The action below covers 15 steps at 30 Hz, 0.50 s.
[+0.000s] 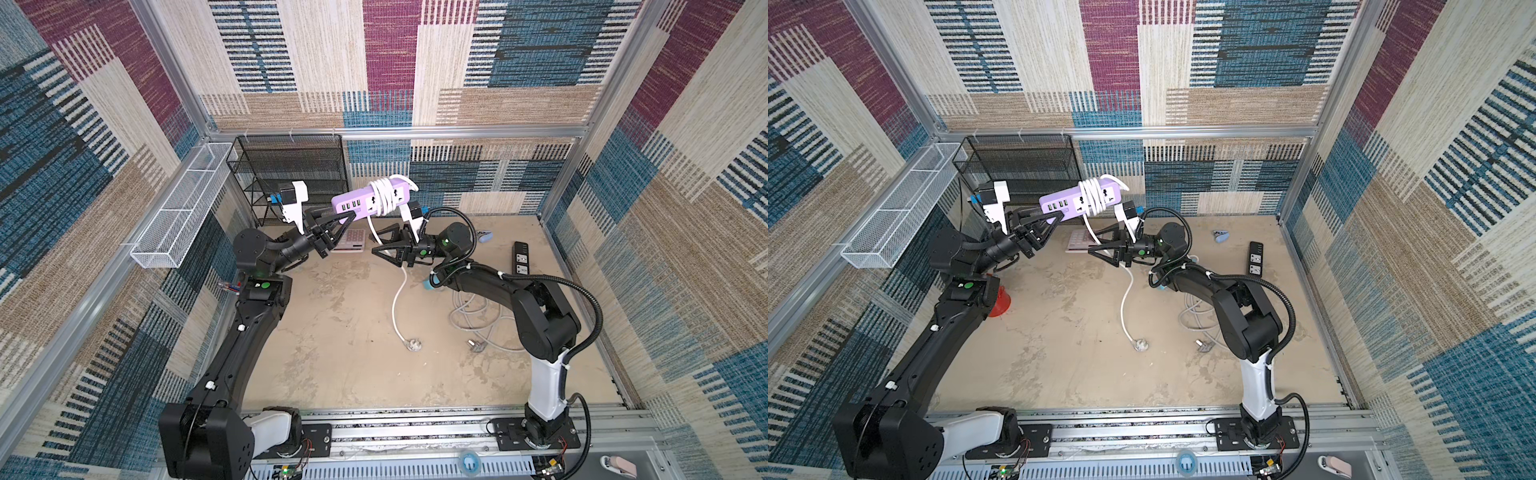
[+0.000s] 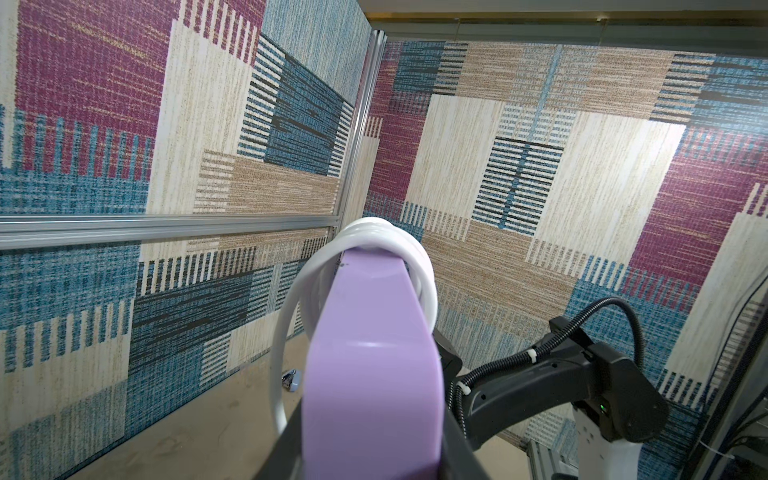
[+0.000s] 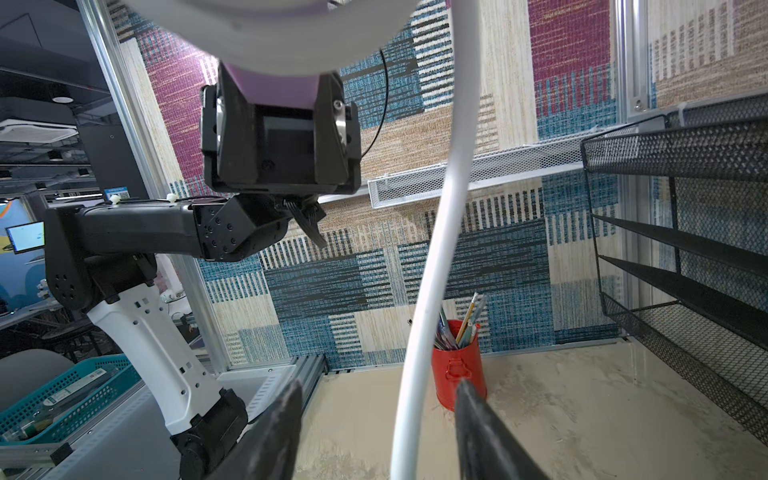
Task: Unwrap the cord wrapped around the power strip
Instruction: Unwrap the power cord from the power strip.
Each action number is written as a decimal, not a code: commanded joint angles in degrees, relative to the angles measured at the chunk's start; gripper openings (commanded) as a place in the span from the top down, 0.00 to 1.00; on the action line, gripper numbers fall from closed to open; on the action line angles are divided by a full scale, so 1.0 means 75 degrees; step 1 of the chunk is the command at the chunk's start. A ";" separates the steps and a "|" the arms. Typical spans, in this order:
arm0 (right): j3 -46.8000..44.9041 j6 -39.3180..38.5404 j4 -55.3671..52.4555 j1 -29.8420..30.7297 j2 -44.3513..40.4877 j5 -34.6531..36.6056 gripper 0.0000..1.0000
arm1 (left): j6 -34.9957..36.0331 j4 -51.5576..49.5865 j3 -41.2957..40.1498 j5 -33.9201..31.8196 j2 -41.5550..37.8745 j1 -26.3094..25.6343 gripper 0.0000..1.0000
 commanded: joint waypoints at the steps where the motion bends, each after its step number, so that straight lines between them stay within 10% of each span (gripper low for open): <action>1: 0.0180 0.0338 0.0332 -0.0003 0.0108 -0.0059 0.68 | -0.0317 0.0697 0.0098 0.0011 0.0006 0.0010 1.00; 4: 0.0167 0.0325 0.0238 0.0005 0.0110 0.0065 1.00 | -0.0332 0.0704 0.0109 0.0044 0.0028 0.0018 1.00; 15: 0.0336 -0.0217 -0.0557 -0.0847 -0.0164 0.0377 1.00 | -0.0445 0.0748 0.0180 0.0209 0.0162 0.0006 1.00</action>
